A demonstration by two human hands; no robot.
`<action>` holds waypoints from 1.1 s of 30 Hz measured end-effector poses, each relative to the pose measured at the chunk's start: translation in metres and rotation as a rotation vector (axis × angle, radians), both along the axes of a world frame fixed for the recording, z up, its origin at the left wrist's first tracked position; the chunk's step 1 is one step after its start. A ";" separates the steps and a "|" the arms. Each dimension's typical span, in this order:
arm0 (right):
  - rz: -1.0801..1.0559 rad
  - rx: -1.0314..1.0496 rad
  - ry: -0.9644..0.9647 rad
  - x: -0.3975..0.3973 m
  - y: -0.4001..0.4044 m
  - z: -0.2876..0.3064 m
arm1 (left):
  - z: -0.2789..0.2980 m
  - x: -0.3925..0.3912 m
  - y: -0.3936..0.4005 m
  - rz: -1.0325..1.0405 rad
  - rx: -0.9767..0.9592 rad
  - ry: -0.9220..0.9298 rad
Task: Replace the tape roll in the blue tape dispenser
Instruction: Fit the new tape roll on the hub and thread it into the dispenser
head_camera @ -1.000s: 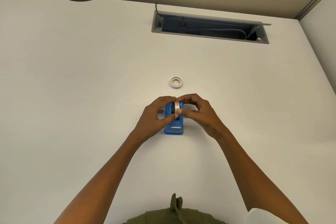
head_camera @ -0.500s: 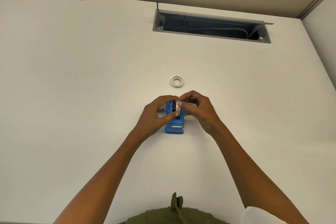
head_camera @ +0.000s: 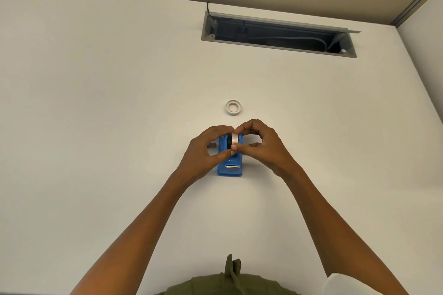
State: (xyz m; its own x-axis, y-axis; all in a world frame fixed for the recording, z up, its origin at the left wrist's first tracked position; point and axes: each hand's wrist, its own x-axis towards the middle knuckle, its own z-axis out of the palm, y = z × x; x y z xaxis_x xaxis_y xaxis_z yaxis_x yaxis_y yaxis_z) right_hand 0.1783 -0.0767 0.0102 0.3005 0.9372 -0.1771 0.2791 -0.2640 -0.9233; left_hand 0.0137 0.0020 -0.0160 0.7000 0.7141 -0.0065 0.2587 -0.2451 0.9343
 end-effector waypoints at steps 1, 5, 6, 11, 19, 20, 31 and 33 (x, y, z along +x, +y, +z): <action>-0.007 0.006 -0.006 0.000 0.000 0.000 | 0.000 0.000 0.000 0.002 -0.001 0.002; -0.046 0.022 -0.016 -0.002 0.002 -0.001 | 0.000 0.001 -0.001 0.008 -0.005 0.001; -0.051 0.023 -0.017 -0.002 0.002 -0.002 | 0.000 0.001 -0.001 0.010 -0.006 0.001; -0.085 0.041 -0.009 -0.004 0.002 -0.005 | 0.001 0.001 -0.001 0.016 -0.010 0.007; -0.112 0.085 -0.093 -0.009 0.004 -0.004 | 0.003 0.002 -0.002 0.015 -0.018 0.009; -0.121 0.082 -0.100 -0.010 0.004 -0.004 | 0.004 0.002 -0.002 0.016 -0.022 0.008; -0.011 0.200 -0.393 -0.005 -0.011 0.010 | 0.005 0.002 -0.001 0.007 -0.023 -0.003; 0.034 0.209 -0.453 -0.006 -0.010 0.012 | 0.004 0.001 -0.001 0.002 -0.017 -0.008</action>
